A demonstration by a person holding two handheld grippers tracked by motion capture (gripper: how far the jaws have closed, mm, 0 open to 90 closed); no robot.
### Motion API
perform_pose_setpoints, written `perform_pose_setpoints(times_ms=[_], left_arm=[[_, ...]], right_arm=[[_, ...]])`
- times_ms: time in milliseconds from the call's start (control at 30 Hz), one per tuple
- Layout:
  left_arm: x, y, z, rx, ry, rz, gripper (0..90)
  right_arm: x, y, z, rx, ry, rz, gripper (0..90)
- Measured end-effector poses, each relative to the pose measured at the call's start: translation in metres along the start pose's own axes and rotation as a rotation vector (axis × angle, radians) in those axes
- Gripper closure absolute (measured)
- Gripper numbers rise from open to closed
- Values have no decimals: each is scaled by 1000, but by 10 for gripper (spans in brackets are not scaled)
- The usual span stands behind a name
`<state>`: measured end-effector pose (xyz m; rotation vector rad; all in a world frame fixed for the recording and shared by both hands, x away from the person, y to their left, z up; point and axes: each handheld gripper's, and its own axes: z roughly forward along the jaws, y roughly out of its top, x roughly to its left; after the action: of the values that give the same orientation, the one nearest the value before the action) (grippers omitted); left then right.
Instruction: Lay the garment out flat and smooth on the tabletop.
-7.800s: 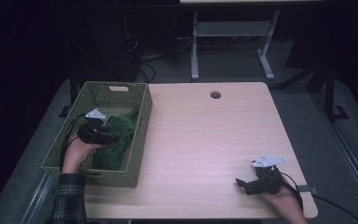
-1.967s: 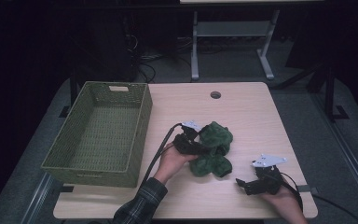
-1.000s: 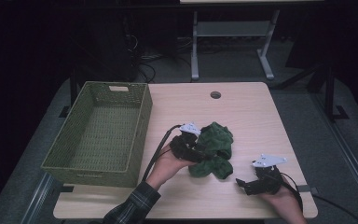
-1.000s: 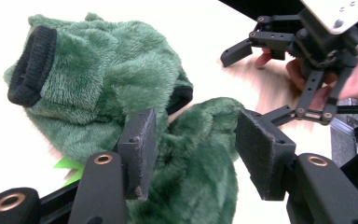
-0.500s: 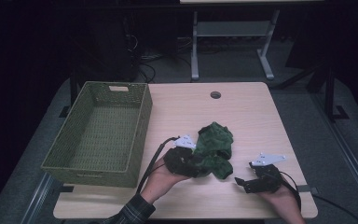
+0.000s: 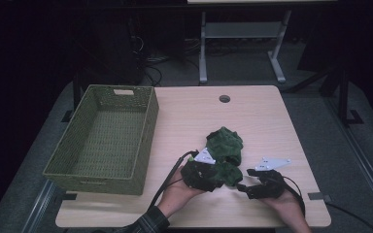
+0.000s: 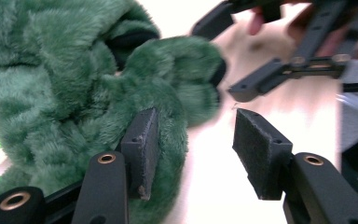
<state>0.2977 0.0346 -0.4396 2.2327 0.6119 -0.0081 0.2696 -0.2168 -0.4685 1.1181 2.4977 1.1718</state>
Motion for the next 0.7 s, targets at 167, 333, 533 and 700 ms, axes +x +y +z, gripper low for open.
perform_pose_setpoints(times_ms=[167, 333, 533, 700], left_arm=[[11, -5, 12, 32, 38, 0, 498], [17, -8, 18, 44, 53, 10, 548], [19, -10, 20, 37, 86, 14, 704], [22, -9, 22, 56, 78, 19, 833]], right_arm=[[2, 4, 7, -4, 16, -20, 348], [2, 7, 13, -5, 28, -23, 409], [4, 10, 18, -10, 33, -30, 522], [4, 11, 20, -8, 31, -34, 620]])
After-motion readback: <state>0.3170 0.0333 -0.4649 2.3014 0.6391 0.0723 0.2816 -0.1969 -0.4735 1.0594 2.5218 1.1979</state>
